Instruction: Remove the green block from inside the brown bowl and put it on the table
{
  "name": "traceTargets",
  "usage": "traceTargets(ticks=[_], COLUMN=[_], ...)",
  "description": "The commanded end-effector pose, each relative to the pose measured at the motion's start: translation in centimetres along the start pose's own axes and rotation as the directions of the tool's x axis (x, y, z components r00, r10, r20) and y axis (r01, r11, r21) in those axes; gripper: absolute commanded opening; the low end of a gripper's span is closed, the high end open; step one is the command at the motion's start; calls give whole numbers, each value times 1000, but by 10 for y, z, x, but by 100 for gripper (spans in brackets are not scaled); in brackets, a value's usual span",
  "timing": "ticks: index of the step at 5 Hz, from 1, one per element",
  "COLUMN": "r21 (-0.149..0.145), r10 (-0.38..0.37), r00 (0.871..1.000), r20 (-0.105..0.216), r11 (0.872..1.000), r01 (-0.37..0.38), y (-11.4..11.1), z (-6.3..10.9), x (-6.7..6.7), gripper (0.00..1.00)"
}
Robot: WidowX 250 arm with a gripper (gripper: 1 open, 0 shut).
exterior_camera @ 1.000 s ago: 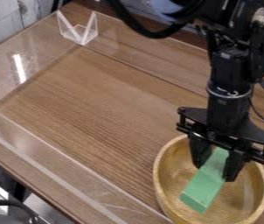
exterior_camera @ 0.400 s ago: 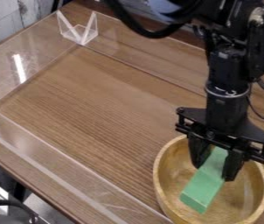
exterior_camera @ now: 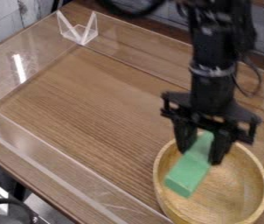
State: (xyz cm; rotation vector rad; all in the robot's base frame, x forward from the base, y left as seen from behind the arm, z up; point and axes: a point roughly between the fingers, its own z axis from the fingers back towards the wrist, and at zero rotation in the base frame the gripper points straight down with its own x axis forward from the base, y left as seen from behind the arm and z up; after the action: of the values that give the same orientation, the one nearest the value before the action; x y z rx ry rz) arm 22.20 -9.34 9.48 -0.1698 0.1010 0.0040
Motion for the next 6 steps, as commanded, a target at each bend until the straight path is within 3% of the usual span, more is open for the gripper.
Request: traceTargets(ticks=[1,2,6], r21=[-16,-13,16], r10=[28,95,-9], r00=[995,986,988], r20=[96,138,154], r11=[1000,995,1000], r01=[-26,-94,6], y=[16,54,10], z=[55,97,72], x=[7,13,-13], gripper=[0,0,0])
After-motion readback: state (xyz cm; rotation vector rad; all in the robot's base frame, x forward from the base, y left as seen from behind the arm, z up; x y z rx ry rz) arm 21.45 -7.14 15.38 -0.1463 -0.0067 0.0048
